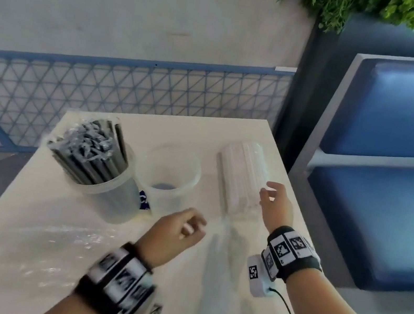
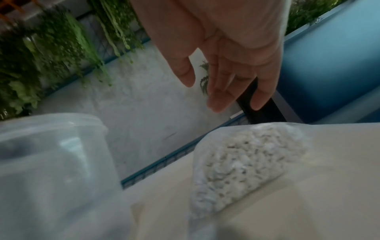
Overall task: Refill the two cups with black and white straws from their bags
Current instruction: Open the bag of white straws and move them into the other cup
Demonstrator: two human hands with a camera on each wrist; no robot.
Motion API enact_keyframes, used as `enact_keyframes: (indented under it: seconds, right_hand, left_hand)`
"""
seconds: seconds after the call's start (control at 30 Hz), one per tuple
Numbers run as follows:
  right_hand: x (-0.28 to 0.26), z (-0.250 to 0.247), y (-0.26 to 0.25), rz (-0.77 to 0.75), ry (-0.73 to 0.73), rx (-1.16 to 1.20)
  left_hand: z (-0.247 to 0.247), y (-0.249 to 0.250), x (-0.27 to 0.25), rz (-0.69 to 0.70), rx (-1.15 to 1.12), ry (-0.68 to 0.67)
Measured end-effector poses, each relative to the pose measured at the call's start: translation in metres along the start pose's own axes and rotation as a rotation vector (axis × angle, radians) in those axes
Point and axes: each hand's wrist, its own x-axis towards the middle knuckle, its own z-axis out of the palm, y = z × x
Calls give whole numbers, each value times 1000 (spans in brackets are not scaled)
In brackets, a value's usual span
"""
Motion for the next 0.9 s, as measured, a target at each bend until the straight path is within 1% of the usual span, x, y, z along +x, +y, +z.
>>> enact_keyframes:
  seconds: [0.1, 0.17, 0.23, 0.3, 0.37, 0.43, 0.5, 0.57, 0.63, 0.67, 0.8, 0.9]
  right_hand:
    - [24, -7, 13, -18, -29, -140]
    - [35, -9, 20, -21, -68, -245]
    - [44, -9, 28, 4, -158, -302]
    - [52, -7, 34, 56, -259, -327]
    - [58, -5, 38, 119, -350, -329]
    - [63, -1, 40, 161, -427, -326]
    - [65, 0, 41, 164, -448, -325]
    - [63, -1, 41, 166, -435, -318]
    - [58, -1, 42, 168, -429, -298]
    - [54, -1, 42, 172, -428, -281]
    - [33, -2, 43, 221, -434, -219]
    - [23, -4, 37, 250, -438, -147]
  left_hand:
    - [46, 3, 83, -158, -150, 141]
    - [67, -2, 124, -299, -160, 213]
    - [79, -3, 151, -404, -116, 243]
    - [86, -3, 169, -468, -66, 249]
    - [91, -1, 179, -523, -36, 225]
    - [96, -5, 189, -546, -22, 212]
    - [99, -8, 193, -567, -39, 216]
    - [98, -13, 194, -601, -68, 192]
    - [97, -17, 192, -601, -98, 181]
    - [96, -17, 189, -577, -107, 188]
    - [94, -6, 173, -431, -120, 204]
    - [88, 3, 157, -315, -80, 242]
